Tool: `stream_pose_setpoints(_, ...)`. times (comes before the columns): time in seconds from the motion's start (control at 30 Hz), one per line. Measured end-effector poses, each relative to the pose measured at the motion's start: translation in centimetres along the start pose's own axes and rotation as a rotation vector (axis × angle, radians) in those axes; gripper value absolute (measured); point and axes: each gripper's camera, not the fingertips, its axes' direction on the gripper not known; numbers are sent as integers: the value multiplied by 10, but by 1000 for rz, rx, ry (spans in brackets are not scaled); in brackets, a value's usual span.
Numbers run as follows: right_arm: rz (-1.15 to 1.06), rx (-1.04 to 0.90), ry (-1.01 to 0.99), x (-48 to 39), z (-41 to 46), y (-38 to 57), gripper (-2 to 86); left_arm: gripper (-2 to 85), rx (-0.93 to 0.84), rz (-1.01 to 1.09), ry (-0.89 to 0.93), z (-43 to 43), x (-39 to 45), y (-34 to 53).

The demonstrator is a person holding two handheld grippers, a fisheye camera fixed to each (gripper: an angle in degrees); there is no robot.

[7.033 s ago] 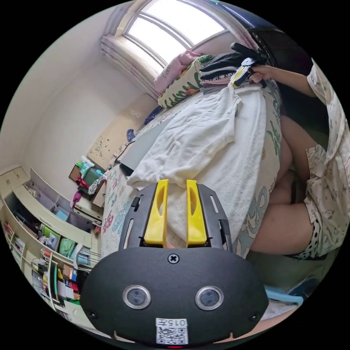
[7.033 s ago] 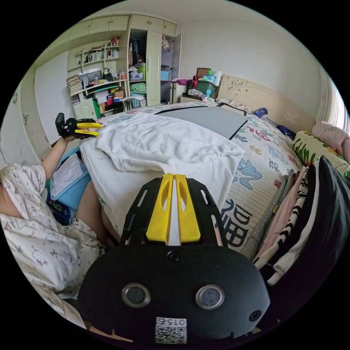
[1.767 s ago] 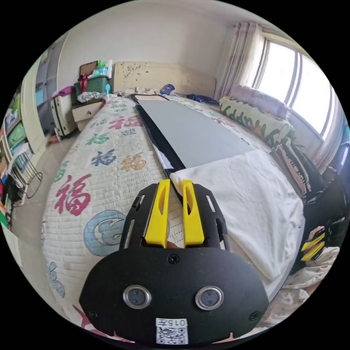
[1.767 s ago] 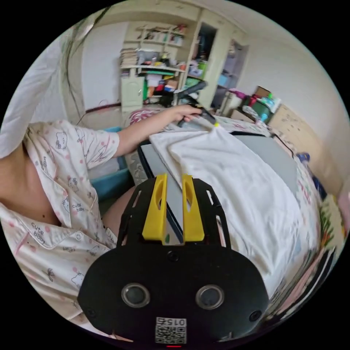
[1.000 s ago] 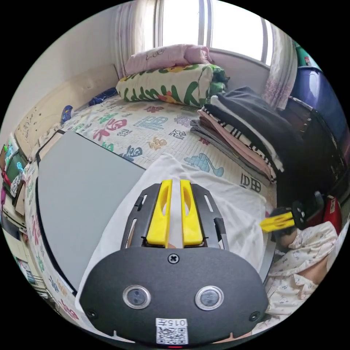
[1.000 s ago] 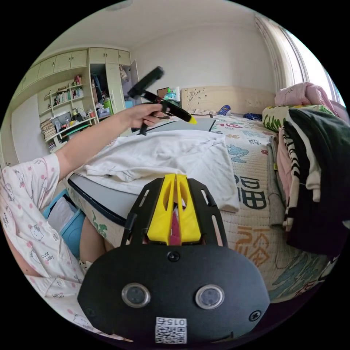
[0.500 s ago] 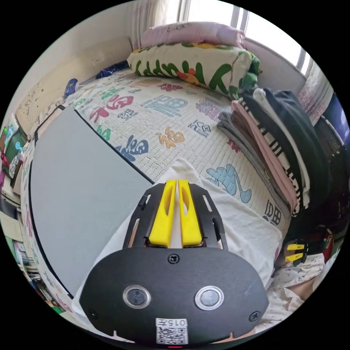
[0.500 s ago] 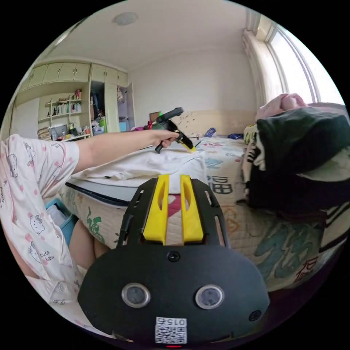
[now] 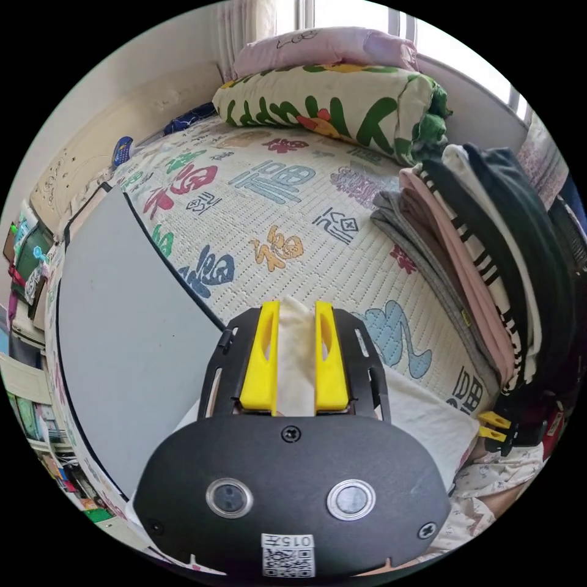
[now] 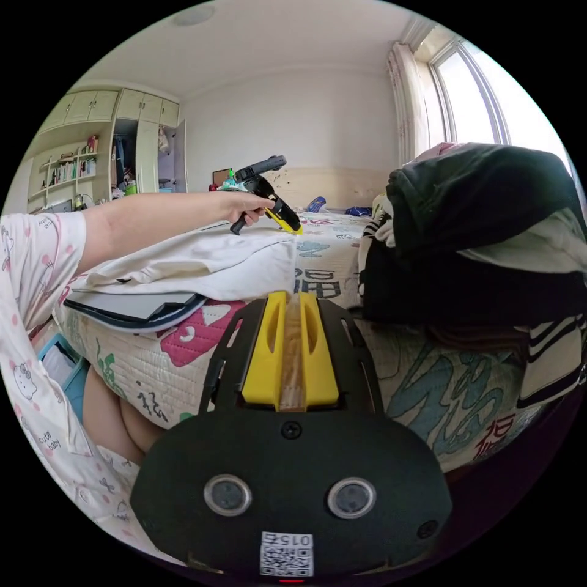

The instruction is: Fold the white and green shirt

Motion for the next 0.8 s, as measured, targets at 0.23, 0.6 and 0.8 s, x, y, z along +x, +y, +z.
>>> stream_pose_setpoints(0.23,12,35,-2,11,-16,13,-2,56,12,14,-64,-6,7,-2)
stream_pose_setpoints(0.6,53,233,98,17,-101,38,-9,7,257,-47,-47,-123,6,-1)
stream_pose_setpoints(0.8,58,474,187,0,-194,42,-8,5,625,-152,216,-251,-24,33)
